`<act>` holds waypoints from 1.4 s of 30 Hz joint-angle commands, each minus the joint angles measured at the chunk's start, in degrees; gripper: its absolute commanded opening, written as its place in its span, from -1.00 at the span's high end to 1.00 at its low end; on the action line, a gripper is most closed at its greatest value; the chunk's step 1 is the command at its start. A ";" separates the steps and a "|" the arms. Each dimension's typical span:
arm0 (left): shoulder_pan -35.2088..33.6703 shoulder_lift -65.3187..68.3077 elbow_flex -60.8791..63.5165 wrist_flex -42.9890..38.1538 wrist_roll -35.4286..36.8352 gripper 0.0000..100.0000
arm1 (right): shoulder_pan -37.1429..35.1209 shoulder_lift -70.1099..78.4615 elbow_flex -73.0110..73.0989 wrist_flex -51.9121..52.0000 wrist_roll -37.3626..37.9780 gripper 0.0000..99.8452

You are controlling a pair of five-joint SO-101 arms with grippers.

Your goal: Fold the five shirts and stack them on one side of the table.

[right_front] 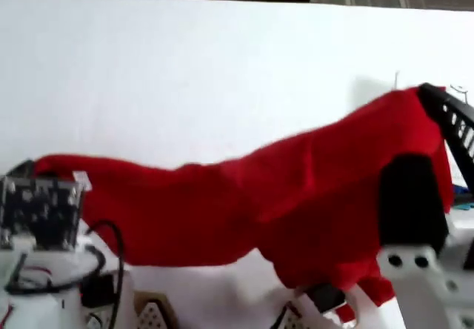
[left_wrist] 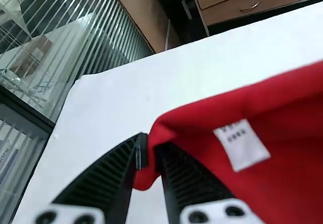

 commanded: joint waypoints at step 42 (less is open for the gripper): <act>2.99 60.92 -26.07 -17.85 0.44 0.95 | 10.95 36.26 22.42 -32.22 -1.49 0.96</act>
